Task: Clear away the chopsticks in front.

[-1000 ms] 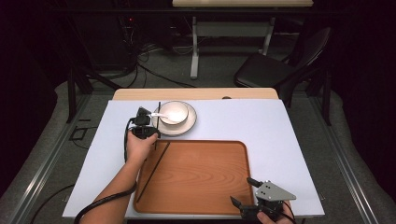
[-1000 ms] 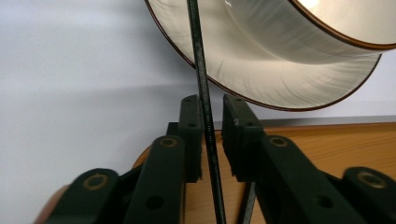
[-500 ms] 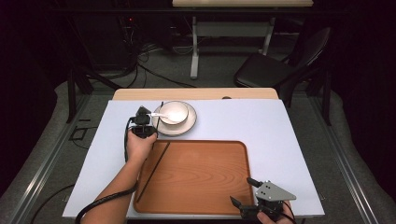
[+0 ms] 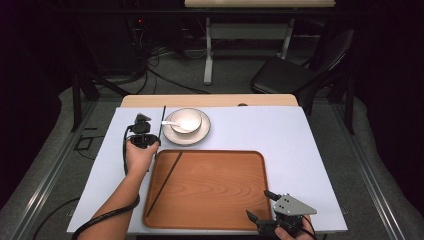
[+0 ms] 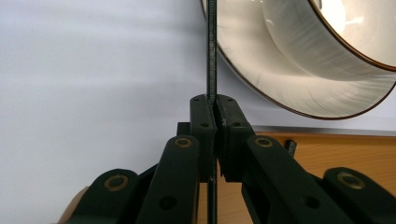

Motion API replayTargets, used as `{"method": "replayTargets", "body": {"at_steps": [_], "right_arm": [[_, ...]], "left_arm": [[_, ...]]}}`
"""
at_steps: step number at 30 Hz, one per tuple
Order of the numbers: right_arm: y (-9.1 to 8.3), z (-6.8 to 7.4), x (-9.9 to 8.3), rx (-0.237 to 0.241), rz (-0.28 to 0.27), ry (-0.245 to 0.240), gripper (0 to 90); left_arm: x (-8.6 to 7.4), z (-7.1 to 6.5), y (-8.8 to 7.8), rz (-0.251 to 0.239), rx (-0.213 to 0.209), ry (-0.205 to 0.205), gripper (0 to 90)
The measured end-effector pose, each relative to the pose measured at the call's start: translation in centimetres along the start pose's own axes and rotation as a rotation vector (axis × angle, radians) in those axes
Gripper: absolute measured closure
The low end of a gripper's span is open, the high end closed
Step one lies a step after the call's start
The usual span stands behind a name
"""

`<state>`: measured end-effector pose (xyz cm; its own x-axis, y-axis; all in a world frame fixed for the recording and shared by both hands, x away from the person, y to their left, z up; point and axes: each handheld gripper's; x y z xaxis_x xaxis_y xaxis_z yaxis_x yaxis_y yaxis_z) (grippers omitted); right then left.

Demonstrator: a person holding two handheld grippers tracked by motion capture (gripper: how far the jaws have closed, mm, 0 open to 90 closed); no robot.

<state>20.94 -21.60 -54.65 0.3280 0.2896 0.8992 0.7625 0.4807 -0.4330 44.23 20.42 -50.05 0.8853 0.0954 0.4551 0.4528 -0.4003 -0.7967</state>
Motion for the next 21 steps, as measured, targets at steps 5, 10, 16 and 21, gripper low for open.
{"method": "replayTargets", "body": {"at_steps": [5,10,16,21], "right_arm": [[0.0,0.1,0.0,-0.002,0.002,0.001,14.7],[0.1,0.1,0.0,-0.003,0.002,0.002,14.7],[0.1,0.1,0.0,-0.004,0.002,0.002,14.7],[0.2,0.1,0.0,-0.004,0.003,0.0,14.7]], "left_arm": [[-0.4,1.2,-1.7,-0.028,-0.009,-0.004,86.2],[-1.5,1.7,-3.8,-0.061,-0.029,0.026,86.2],[-3.3,2.1,-6.6,-0.094,-0.055,0.069,86.2],[-5.8,1.9,-9.0,-0.124,-0.095,0.099,86.2]]}}
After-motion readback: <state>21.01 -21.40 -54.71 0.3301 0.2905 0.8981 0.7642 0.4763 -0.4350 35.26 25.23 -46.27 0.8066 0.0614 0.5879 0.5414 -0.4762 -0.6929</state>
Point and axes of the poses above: each handheld gripper's, and its own axes: y roughly forward along the jaws, x roughly out of its top, z roughly to its left, and after that the axes turned 10 degrees about -x, right-handed
